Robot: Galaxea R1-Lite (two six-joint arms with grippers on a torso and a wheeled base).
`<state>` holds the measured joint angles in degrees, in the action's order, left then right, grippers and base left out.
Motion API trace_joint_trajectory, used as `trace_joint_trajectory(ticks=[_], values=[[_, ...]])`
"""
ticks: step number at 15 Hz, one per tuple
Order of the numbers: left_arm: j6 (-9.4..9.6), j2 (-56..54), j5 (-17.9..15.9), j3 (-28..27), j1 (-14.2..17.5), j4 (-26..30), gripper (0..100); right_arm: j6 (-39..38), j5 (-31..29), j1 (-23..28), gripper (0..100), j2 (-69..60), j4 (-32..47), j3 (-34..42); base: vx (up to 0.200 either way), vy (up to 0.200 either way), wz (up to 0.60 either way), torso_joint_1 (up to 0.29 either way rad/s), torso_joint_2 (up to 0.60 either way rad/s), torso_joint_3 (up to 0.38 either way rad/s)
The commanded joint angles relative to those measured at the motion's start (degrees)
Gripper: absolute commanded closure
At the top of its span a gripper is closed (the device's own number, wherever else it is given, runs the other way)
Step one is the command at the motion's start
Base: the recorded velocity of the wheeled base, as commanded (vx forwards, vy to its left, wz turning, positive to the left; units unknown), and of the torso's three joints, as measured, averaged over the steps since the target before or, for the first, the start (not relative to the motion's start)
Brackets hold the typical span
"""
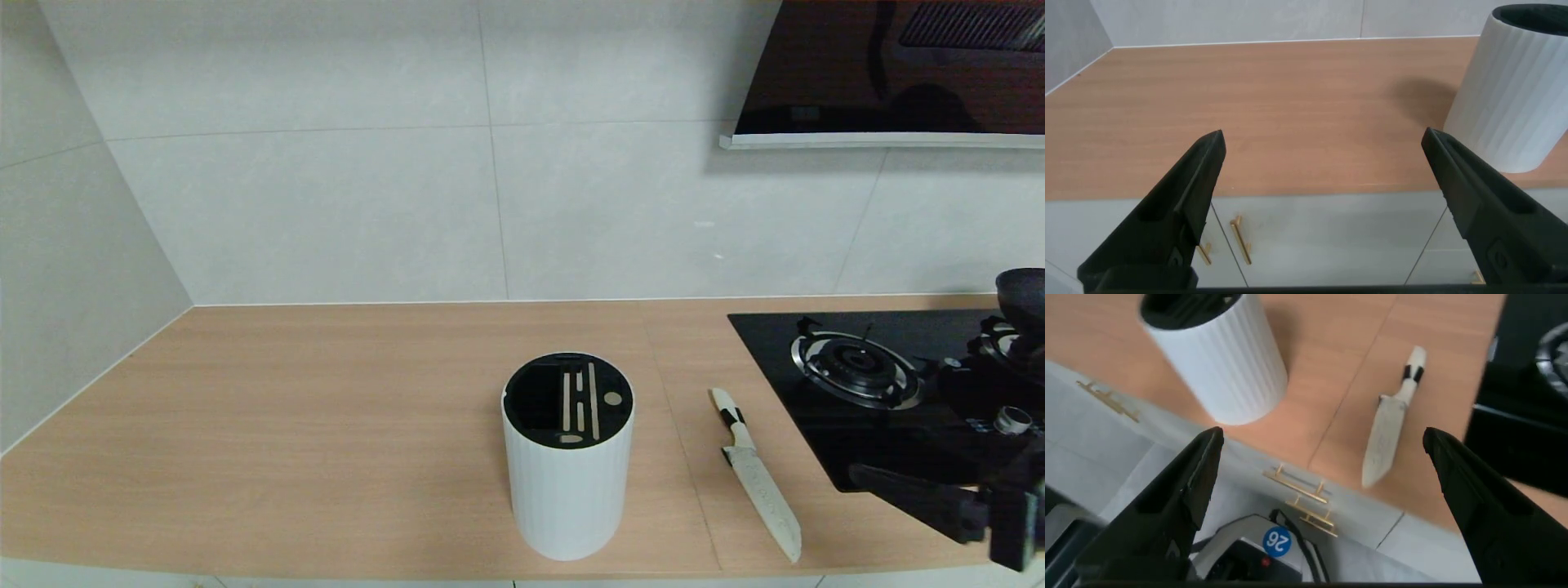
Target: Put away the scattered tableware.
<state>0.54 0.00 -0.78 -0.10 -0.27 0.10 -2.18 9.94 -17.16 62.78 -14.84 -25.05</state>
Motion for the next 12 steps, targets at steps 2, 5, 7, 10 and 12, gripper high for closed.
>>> trace_joint_trajectory(ticks=[2,5,7,10,12], values=[[-0.01,0.0,-0.01,0.01,0.0,-0.01,0,0.42,-5.19,-1.64,0,20.01,-3.62,-10.81,0.0,0.0,0.0,0.0,0.0,0.0],[-0.01,0.0,-0.01,0.01,0.0,-0.01,0,1.22,-9.76,-3.14,0,26.34,-3.71,-12.3,0.0,0.0,0.0,0.0,0.0,0.0],[-0.01,0.0,-0.01,0.01,0.0,-0.01,0,1.04,-11.52,-3.14,0,29.33,-3.71,-12.21,0.0,0.0,0.0,0.0,0.0,0.0],[-0.01,0.0,-0.01,0.01,0.0,-0.01,0,0.78,-11.69,-3.05,0,34.16,-3.88,-12.39,0.0,0.0,0.0,0.0,0.0,0.0],[-0.01,0.0,-0.01,0.01,0.0,-0.01,0,0.6,-12.48,-3.14,0,37.68,-5.64,-12.21,0.0,0.0,0.0,0.0,0.0,0.0]])
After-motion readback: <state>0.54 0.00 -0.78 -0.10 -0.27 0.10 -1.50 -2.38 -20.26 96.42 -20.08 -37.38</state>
